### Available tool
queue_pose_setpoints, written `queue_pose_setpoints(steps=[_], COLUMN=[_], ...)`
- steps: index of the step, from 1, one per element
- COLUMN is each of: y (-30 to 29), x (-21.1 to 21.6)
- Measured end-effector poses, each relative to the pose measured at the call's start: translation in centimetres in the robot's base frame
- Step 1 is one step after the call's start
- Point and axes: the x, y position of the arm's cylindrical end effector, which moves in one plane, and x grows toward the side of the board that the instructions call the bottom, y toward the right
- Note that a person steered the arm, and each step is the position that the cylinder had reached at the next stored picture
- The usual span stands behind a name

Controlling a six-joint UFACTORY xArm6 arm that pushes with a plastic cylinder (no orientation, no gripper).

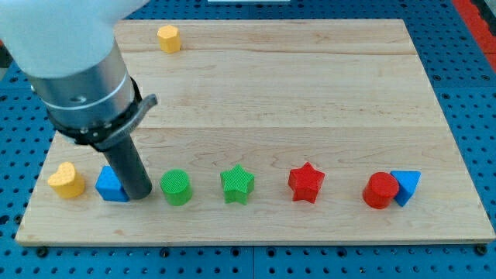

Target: Move the yellow hexagon to the green circle

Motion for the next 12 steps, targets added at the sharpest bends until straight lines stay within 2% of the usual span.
queue_pose_setpoints(steps=[2,3,4,5,6,7,8,9,10,11,12], y=[4.6,-0.5,-4.5,-5.0,-1.1,6.3,6.4,8.1,0.3,-0.9,1.1], x=[-9.9,-14.6,-20.9,-27.1,-33.9,-31.1,-25.5,-32.1,-34.1,-27.7,-25.9])
